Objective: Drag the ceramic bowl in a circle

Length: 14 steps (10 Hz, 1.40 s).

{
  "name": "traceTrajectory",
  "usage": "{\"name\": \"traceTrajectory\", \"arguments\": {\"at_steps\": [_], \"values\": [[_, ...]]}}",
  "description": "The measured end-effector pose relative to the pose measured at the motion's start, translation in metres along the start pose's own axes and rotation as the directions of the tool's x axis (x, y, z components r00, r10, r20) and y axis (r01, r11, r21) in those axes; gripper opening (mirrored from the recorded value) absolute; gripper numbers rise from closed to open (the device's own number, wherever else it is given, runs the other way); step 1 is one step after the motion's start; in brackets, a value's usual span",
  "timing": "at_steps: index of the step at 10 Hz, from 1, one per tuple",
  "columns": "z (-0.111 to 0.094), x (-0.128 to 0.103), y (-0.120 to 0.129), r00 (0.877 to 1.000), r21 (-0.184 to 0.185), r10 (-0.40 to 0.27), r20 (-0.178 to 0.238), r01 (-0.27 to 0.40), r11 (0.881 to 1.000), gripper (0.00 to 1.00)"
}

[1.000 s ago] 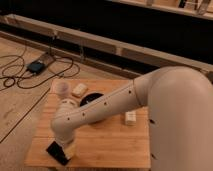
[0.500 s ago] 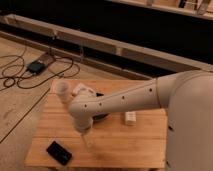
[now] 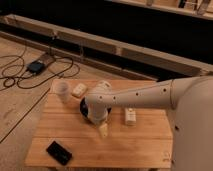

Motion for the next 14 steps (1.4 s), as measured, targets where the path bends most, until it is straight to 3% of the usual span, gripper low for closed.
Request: {"name": "traceTrajectory", "arguments": {"at_steps": [4,9,14], "values": [[0.022,-0.034,-0.013,0.999,0.072,0.027,0.045,-0.03,0.997,0.8],[0.042,-0.034,-0.031,0.997,0.117,0.056,0.053,-0.062,0.991,0.78],[0.035,-0.031,-0.051,0.992,0.078,0.107,0.066,-0.112,0.991,0.28]]}}
